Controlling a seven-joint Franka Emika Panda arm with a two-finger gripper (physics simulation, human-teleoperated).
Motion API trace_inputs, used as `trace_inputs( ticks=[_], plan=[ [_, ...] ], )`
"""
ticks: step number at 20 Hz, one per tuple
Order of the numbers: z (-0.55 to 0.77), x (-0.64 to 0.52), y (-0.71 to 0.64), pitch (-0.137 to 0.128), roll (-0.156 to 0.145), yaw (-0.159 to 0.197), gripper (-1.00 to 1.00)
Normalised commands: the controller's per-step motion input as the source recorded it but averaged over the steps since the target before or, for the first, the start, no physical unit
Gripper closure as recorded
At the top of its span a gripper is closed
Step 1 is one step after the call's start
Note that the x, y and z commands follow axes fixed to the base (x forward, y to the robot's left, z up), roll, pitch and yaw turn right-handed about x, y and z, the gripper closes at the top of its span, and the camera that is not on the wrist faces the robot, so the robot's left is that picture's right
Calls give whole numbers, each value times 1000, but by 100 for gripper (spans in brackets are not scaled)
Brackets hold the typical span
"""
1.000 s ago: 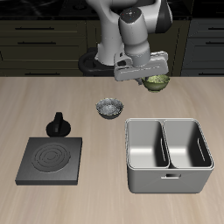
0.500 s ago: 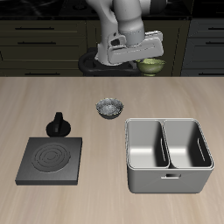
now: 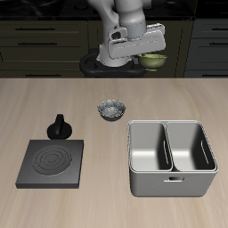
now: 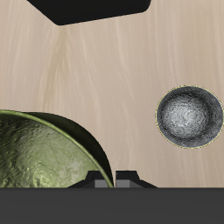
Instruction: Place the green bowl on the flat stove and turn on the flat stove
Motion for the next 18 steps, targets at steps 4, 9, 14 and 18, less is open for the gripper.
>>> trace_inputs(
  ticks=[4,9,14,18],
  plan=[
    [41,206,-352,10,-77,41,100],
    [96,209,-458,10,-63,23,100],
    [121,170,-509,-48,-137,52,100],
    [23,175,-487,-11,-116,96,100]
  ],
)
